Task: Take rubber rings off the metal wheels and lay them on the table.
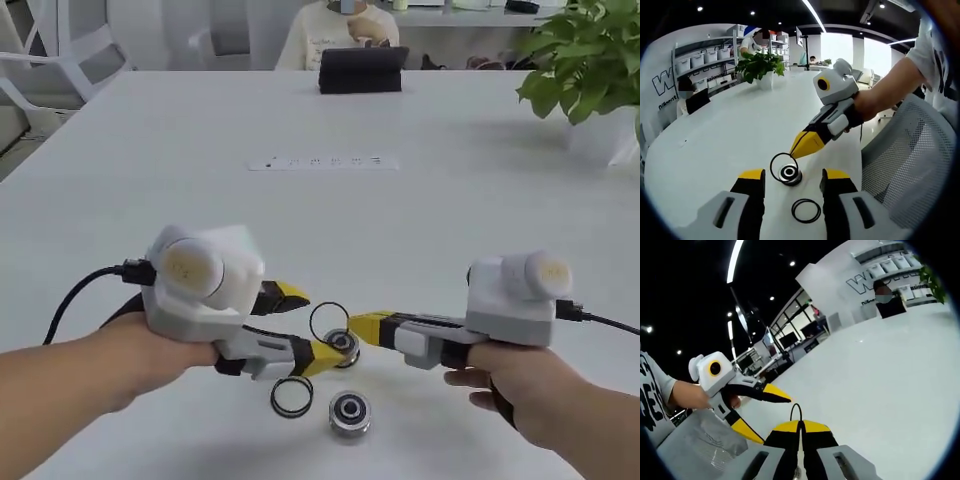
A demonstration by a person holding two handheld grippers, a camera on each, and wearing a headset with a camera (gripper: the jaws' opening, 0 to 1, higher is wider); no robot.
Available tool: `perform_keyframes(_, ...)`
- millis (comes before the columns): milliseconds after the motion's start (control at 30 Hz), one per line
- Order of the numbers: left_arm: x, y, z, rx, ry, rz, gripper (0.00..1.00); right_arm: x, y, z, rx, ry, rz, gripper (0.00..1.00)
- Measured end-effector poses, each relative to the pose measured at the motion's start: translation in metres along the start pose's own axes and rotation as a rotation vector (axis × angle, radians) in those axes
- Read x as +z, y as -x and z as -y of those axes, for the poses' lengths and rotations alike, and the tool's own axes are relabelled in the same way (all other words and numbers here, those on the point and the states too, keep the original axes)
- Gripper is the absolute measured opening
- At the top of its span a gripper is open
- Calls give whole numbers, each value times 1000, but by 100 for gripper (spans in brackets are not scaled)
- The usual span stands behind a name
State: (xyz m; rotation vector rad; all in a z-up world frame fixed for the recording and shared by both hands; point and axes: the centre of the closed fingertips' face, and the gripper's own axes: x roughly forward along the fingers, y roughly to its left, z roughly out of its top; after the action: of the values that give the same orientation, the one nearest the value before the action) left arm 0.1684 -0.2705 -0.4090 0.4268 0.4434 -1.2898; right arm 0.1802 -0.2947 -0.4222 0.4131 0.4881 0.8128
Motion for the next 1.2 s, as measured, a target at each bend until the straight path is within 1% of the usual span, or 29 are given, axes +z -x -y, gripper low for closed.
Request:
perform_keyframes(200, -4, 7, 0, 0, 14, 9, 46, 2, -1, -4, 12, -1, 0, 0)
perform_keyframes(300, -6, 10, 2, -2, 18, 5, 48, 3, -1, -5, 17, -2, -3, 0)
perform_keyframes(533, -3, 20, 3, -2, 25, 23, 52, 3, -3, -8, 26, -2, -11, 0)
perform_keyframes(700, -4, 27, 5, -6, 27, 30, 53, 4, -4, -11, 34, -2, -13, 0)
perform_keyframes(1000, -8, 38, 2, 3, 38, 37, 56, 1, -7, -16, 52, -11, -28, 0)
perform_keyframes(1200, -10, 45, 3, 6, 43, 37, 58, -3, -10, -19, 63, -20, -46, 0)
